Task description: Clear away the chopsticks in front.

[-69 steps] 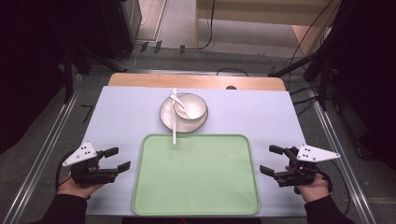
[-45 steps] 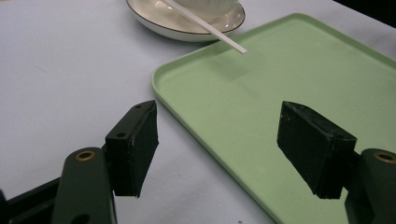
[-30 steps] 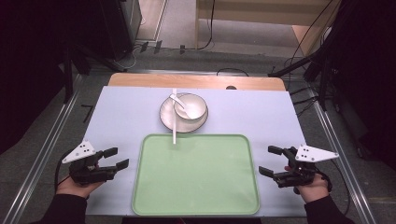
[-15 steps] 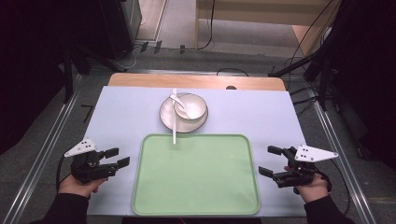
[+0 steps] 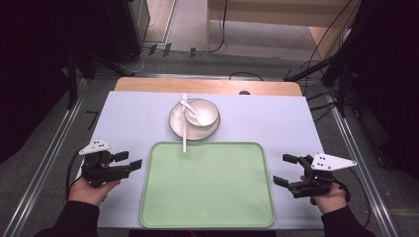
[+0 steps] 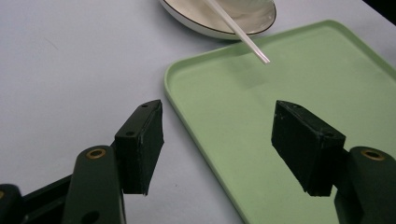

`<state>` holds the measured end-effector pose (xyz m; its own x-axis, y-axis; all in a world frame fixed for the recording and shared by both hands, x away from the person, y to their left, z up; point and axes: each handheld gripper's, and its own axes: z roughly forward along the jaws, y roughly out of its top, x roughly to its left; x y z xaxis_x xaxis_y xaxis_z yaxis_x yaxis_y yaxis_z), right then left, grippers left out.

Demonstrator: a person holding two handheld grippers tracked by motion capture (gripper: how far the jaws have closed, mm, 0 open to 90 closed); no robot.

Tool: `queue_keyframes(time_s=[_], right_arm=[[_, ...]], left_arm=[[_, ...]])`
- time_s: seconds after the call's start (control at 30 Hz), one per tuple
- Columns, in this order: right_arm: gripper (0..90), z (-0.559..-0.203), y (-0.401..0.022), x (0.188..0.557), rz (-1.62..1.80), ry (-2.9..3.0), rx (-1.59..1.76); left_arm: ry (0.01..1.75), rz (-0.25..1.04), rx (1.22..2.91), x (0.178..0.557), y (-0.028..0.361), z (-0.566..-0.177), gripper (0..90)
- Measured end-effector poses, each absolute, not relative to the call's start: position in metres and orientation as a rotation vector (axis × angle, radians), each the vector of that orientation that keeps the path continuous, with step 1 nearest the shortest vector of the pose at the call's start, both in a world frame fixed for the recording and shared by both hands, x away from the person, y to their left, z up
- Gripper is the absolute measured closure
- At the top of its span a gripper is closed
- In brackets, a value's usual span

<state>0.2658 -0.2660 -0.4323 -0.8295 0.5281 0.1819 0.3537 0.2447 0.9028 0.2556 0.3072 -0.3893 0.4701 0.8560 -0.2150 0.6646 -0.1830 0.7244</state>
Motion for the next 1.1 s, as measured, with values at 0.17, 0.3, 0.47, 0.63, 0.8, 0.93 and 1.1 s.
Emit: queue_keyframes(time_s=[0.17,0.3,0.47,0.63,0.8,0.93,1.1], right_arm=[[14.3,-0.433,-0.266,0.267,1.630,2.353,0.842],[14.2,-0.432,-0.265,0.268,1.635,2.348,0.837],[14.3,-0.433,-0.263,0.271,1.638,2.350,0.841],[14.3,-0.433,-0.263,0.272,1.633,2.354,0.842],[14.3,-0.433,-0.263,0.272,1.636,2.353,0.842],[14.3,-0.433,-0.263,0.272,1.636,2.353,0.842],[14.3,-0.434,-0.263,0.273,1.638,2.353,0.844]], left_arm=[[1.278,0.284,1.921,0.259,0.297,-0.382,34.2],[1.283,0.317,1.950,0.267,0.290,-0.375,33.7],[1.289,0.318,1.967,0.286,0.282,-0.363,33.6],[1.293,0.312,1.986,0.300,0.275,-0.358,33.5],[1.296,0.304,1.995,0.313,0.268,-0.352,33.5],[1.289,0.317,2.005,0.330,0.259,-0.344,33.5],[1.279,0.303,1.999,0.346,0.253,-0.341,33.5]])
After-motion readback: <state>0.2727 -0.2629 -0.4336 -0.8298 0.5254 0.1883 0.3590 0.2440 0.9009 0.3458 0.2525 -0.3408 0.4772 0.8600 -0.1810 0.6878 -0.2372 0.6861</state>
